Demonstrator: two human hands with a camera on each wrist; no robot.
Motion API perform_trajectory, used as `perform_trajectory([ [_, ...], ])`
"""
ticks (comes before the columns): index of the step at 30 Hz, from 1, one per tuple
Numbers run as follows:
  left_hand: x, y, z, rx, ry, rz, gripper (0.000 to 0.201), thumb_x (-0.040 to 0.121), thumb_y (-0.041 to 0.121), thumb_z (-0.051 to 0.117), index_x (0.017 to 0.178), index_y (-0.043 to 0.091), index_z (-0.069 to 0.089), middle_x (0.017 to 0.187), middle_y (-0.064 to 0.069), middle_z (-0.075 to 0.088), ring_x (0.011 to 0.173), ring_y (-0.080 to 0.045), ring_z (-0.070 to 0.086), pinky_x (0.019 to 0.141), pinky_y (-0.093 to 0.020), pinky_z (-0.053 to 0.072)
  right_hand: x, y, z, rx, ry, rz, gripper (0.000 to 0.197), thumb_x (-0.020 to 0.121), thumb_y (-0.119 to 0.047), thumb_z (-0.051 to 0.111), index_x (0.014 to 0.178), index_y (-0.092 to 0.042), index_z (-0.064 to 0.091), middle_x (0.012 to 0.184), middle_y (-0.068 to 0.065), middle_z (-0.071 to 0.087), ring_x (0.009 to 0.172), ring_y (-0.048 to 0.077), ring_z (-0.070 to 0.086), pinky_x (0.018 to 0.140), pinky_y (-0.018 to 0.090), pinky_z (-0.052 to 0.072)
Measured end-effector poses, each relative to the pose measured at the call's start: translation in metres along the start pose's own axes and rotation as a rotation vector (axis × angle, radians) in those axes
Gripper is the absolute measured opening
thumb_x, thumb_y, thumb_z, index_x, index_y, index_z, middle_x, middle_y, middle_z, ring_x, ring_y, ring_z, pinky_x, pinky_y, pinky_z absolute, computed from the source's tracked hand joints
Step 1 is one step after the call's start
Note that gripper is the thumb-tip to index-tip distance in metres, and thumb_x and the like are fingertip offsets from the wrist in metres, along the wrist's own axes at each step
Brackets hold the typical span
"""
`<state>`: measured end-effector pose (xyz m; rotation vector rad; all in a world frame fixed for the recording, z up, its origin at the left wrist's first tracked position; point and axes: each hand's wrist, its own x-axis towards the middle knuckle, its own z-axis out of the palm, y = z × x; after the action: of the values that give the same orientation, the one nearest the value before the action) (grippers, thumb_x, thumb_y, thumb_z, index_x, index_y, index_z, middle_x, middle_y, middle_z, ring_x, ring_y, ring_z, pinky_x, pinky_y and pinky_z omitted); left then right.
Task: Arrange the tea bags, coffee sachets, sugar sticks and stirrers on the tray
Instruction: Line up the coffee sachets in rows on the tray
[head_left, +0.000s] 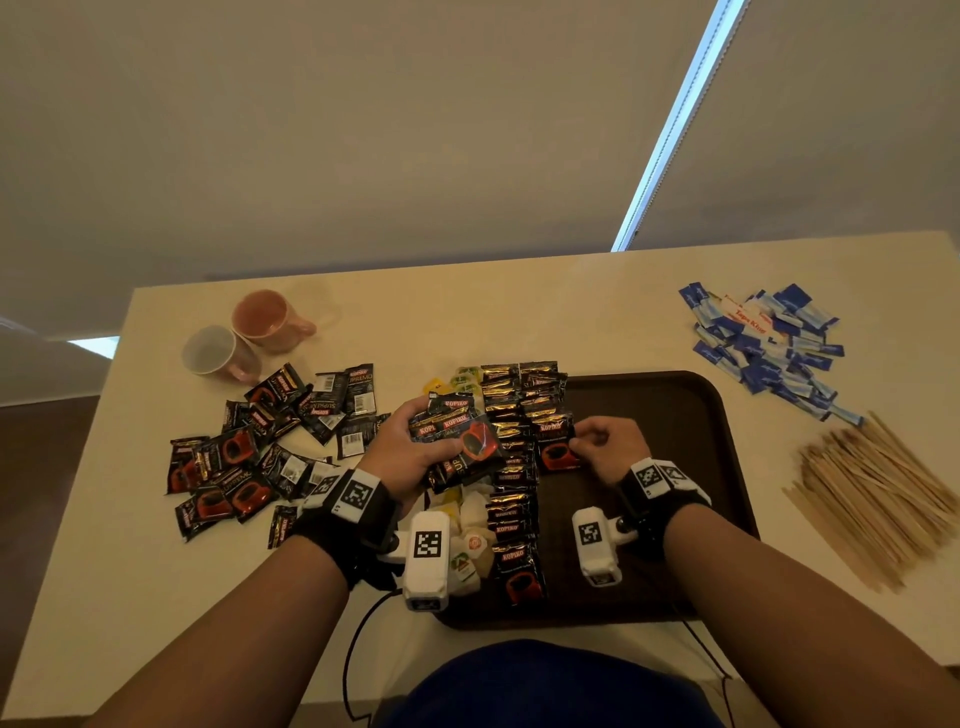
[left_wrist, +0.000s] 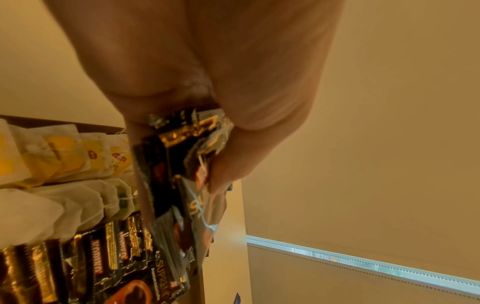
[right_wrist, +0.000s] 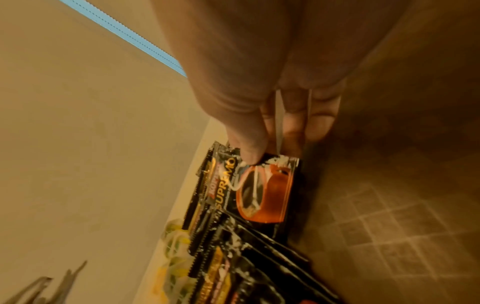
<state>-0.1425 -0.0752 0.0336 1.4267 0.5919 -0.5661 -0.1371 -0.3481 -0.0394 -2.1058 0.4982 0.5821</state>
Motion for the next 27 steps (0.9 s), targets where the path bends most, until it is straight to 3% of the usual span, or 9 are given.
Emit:
perform_trajectory([
  [4, 0.001, 0.001, 0.001, -0.002, -0.014, 0.0, 0.065, 0.079, -0.015, 0.07, 0.134, 0.015, 0.051, 0.112, -0.016, 0.068, 0.098, -0.028, 0.069, 0.08, -0.04, 0.059, 0.002, 0.004, 0.004, -0.063, 0.012, 0.03, 0.009, 0.089, -0.014, 0.07, 0.097, -0.018, 0.073, 0.089, 0.0, 0.07, 0.085, 0.012, 0.064, 0.066, 0.017, 0.043],
  [9, 0.001, -0.001, 0.002, -0.003, -0.009, -0.009, 0.067, 0.077, -0.014, 0.072, 0.134, 0.014, 0.053, 0.113, -0.017, 0.068, 0.106, -0.035, 0.067, 0.097, -0.054, 0.053, 0.003, -0.001, 0.005, -0.065, 0.041, 0.025, 0.008, 0.086, -0.016, 0.075, 0.092, -0.019, 0.071, 0.084, -0.002, 0.068, 0.08, 0.011, 0.064, 0.062, 0.016, 0.043],
  [14, 0.003, -0.003, 0.003, -0.04, -0.01, -0.015, 0.069, 0.078, -0.015, 0.071, 0.136, 0.015, 0.05, 0.117, -0.018, 0.066, 0.103, -0.033, 0.069, 0.091, -0.05, 0.056, 0.0, -0.005, 0.002, -0.121, 0.095, 0.012, 0.014, 0.083, -0.023, 0.078, 0.09, -0.016, 0.07, 0.081, -0.004, 0.066, 0.082, 0.012, 0.064, 0.067, 0.019, 0.045],
  [18, 0.002, -0.002, 0.004, -0.042, -0.011, -0.003, 0.073, 0.075, -0.012, 0.075, 0.138, 0.014, 0.05, 0.121, -0.02, 0.065, 0.107, -0.036, 0.067, 0.096, -0.058, 0.053, -0.014, -0.03, -0.004, -0.195, 0.166, -0.254, 0.015, 0.089, -0.028, 0.071, 0.098, -0.016, 0.068, 0.087, -0.008, 0.063, 0.08, 0.004, 0.058, 0.067, 0.013, 0.04],
  [22, -0.005, 0.002, 0.009, -0.045, -0.043, 0.038, 0.082, 0.061, 0.001, 0.085, 0.135, 0.013, 0.052, 0.118, -0.019, 0.068, 0.108, -0.035, 0.068, 0.097, -0.055, 0.053, -0.041, -0.081, -0.003, -0.179, 0.059, -0.698, 0.026, 0.088, -0.028, 0.072, 0.111, -0.017, 0.071, 0.106, -0.006, 0.068, 0.095, 0.004, 0.059, 0.084, 0.017, 0.047],
  [24, -0.009, 0.003, 0.011, -0.062, -0.07, 0.051, 0.082, 0.055, 0.007, 0.085, 0.131, 0.014, 0.055, 0.117, -0.019, 0.069, 0.107, -0.035, 0.069, 0.095, -0.053, 0.054, -0.05, -0.098, 0.001, -0.222, -0.061, -0.757, 0.036, 0.086, -0.032, 0.073, 0.119, -0.017, 0.069, 0.117, -0.003, 0.066, 0.107, 0.008, 0.058, 0.093, 0.023, 0.046],
  [27, -0.014, 0.003, 0.012, -0.109, -0.079, 0.064, 0.068, 0.056, 0.007, 0.083, 0.118, 0.021, 0.059, 0.116, -0.019, 0.068, 0.104, -0.032, 0.069, 0.088, -0.047, 0.056, -0.057, -0.106, 0.006, -0.302, -0.198, -0.681, 0.049, 0.082, -0.036, 0.077, 0.127, -0.019, 0.064, 0.126, -0.001, 0.057, 0.114, 0.011, 0.053, 0.099, 0.027, 0.045],
])
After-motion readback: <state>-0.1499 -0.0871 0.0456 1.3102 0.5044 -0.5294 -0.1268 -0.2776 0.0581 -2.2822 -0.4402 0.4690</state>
